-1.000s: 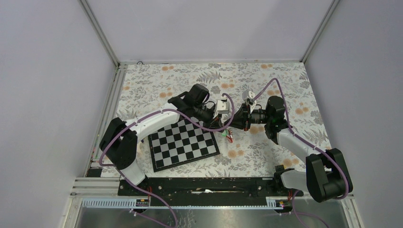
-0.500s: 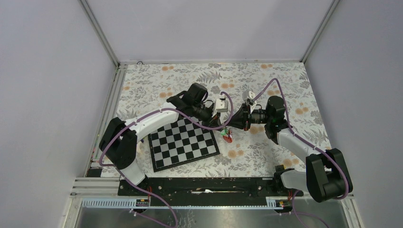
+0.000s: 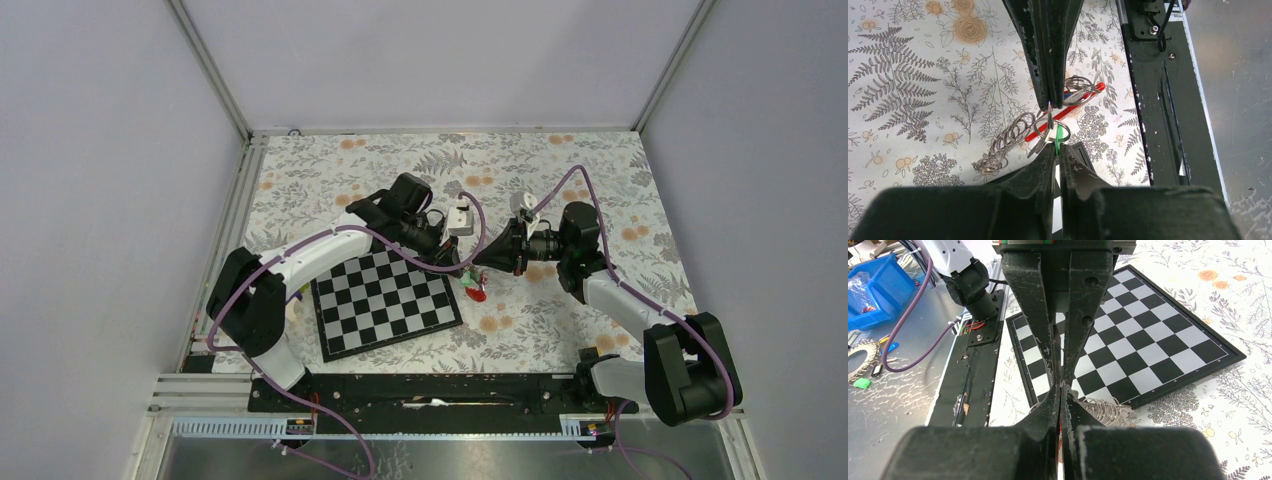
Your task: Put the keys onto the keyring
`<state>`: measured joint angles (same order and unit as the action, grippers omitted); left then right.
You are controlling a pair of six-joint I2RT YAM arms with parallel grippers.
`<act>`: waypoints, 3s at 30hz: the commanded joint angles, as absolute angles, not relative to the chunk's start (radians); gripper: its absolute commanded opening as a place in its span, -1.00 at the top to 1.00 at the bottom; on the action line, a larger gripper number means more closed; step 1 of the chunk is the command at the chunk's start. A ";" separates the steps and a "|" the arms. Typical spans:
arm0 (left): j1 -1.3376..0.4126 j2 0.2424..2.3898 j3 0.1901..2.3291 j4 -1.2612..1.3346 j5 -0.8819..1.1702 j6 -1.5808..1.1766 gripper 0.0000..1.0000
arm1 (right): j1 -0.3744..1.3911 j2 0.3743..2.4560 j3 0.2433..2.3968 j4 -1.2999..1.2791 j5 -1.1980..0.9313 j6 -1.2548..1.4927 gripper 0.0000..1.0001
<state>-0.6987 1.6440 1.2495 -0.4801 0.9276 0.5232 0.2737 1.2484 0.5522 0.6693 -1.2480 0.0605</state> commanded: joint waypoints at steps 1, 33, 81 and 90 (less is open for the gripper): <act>-0.693 1.611 1.294 -0.503 0.949 0.545 0.70 | 0.267 1.227 0.595 0.699 -1.253 0.040 1.00; -0.693 1.622 1.361 -0.412 1.000 0.466 0.85 | 0.267 1.248 0.591 0.730 -1.258 0.070 1.00; -0.788 1.702 1.595 -0.775 0.701 0.541 1.00 | 0.297 1.270 0.582 0.680 -1.218 0.005 0.39; -0.788 1.714 1.605 -0.775 0.717 0.532 1.00 | 0.306 1.278 0.584 0.651 -1.222 -0.042 0.45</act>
